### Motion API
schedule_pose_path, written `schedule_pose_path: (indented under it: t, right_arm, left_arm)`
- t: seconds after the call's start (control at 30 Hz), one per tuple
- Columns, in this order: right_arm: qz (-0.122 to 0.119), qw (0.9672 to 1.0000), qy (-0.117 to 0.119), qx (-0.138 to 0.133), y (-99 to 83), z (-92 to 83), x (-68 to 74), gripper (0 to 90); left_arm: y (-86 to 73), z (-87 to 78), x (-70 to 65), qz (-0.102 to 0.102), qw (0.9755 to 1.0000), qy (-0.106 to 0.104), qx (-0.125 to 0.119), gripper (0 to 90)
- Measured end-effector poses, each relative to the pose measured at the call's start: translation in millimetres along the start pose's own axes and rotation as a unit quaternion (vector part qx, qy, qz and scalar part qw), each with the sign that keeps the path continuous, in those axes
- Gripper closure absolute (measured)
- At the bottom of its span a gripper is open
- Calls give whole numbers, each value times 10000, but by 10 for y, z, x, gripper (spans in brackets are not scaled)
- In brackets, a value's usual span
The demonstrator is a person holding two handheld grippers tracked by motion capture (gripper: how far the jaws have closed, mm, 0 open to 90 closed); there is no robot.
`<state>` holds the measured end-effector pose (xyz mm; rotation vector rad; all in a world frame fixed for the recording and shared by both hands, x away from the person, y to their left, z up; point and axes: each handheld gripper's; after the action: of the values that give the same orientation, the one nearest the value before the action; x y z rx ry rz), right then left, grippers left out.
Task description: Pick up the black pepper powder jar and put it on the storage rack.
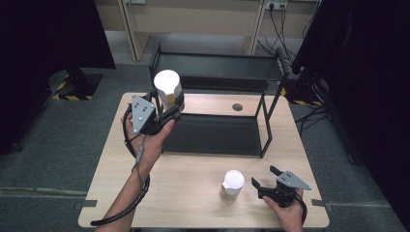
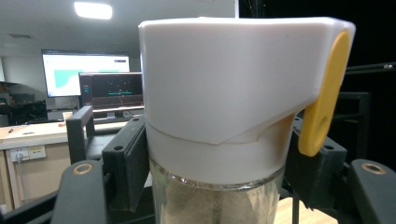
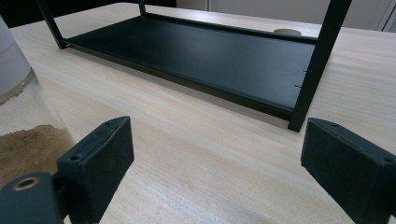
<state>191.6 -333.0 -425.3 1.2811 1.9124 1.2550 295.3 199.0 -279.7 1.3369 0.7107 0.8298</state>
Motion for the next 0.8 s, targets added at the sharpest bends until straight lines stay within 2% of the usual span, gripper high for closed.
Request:
schedule_pose_path:
  t: [0.8]
  right_arm:
    - [8, 10000, 1, 7, 2, -1, 1, 97]
  left_arm:
    - [233, 200, 21, 50, 9997, 251, -33, 305]
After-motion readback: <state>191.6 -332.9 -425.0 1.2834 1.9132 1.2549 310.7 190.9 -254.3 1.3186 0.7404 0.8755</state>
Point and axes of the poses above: each handheld gripper's, and its own axes: z roughly forward along the jaws, y roughly out of its top, x roughly to its left, and after that the axes turned 4 degrees about -y, right-handed
